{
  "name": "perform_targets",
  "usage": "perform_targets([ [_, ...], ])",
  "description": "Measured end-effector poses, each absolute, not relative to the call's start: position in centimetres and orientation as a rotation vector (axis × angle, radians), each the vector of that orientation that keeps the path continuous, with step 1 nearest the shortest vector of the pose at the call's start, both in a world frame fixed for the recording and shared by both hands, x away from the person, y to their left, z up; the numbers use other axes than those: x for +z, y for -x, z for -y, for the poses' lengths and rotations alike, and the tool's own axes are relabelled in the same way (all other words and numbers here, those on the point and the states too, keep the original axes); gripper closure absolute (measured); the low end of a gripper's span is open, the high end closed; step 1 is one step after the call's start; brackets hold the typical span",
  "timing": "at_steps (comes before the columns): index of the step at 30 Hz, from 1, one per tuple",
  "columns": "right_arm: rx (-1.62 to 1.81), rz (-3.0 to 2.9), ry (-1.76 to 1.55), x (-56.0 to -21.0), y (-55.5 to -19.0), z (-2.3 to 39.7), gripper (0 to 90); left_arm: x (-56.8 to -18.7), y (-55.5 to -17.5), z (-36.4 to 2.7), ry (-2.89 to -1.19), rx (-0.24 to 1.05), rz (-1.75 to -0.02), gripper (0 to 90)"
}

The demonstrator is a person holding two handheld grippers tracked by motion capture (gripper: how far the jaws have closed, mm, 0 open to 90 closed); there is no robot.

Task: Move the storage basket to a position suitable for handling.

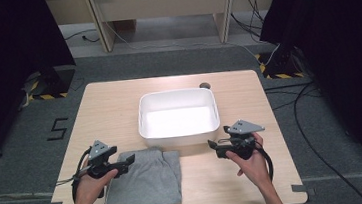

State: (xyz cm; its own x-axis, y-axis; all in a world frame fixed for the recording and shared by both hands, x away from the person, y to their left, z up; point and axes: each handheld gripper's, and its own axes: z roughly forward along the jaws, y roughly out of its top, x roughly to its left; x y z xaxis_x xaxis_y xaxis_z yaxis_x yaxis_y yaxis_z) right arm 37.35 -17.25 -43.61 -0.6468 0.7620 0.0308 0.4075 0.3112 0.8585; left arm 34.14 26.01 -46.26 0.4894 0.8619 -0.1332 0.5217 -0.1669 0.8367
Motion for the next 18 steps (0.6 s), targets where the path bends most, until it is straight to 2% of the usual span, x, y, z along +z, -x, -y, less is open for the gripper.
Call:
perform_targets([
  [18, 1.313, -2.341, -0.898, -45.5, -36.2, 13.5, 17.4, -48.0, -29.0, -28.5, -1.827, 0.512, -1.204, 20.3],
])
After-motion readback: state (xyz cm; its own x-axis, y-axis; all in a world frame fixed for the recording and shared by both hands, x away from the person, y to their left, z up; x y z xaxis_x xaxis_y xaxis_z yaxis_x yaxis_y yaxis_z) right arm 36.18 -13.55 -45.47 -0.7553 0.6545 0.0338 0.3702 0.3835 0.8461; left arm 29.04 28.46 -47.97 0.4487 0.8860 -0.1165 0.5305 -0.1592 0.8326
